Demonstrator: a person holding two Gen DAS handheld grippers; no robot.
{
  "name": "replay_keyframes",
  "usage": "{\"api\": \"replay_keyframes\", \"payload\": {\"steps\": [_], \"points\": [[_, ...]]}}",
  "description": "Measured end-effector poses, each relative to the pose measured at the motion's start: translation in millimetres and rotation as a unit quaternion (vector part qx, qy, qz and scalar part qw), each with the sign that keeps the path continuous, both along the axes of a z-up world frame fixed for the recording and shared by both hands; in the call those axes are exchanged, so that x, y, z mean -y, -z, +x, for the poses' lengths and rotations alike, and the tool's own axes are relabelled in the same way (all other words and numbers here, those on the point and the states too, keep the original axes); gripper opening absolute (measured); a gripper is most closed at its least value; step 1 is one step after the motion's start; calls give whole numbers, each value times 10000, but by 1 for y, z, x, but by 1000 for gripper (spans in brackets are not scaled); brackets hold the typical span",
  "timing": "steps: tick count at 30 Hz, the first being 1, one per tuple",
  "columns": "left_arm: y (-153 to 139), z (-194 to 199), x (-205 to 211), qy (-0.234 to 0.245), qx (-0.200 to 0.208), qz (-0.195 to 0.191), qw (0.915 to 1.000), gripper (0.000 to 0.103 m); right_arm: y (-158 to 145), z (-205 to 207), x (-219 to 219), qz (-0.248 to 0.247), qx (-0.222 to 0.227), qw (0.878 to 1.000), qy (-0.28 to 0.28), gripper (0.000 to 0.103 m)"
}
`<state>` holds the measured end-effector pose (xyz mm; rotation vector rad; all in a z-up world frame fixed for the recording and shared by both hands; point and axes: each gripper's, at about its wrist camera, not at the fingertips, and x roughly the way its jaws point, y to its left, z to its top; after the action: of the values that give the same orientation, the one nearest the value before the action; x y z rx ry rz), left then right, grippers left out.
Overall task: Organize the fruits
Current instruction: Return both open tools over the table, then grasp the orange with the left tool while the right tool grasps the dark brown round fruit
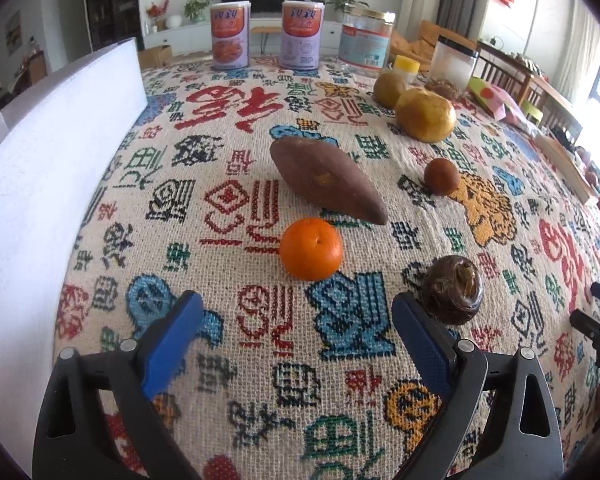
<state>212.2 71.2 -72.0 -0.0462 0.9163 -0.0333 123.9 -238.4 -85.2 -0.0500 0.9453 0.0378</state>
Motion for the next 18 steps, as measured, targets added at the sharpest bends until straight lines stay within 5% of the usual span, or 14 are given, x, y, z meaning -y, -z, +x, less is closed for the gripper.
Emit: {"api": "replay_keyframes", "payload": {"steps": [4,6,16,17,18], "points": [[1,14,6,220,132,180,9995,66,0,0,0,4,1,10000,1,103],[-1,11,8,358,216,137,9990,29,0,0,1,-2,-1,10000,2,103],[-6,-71,14,574,68,-7,9983,33,0,1,1,-1,0,10000,2,103],[-6,-76,14,537,119,104,9984,40,0,1,1,-1,0,10000,1,103],[-5,-80,15,483,177,256,9983,58,0,1,1,-1,0,10000,1,103]]}}
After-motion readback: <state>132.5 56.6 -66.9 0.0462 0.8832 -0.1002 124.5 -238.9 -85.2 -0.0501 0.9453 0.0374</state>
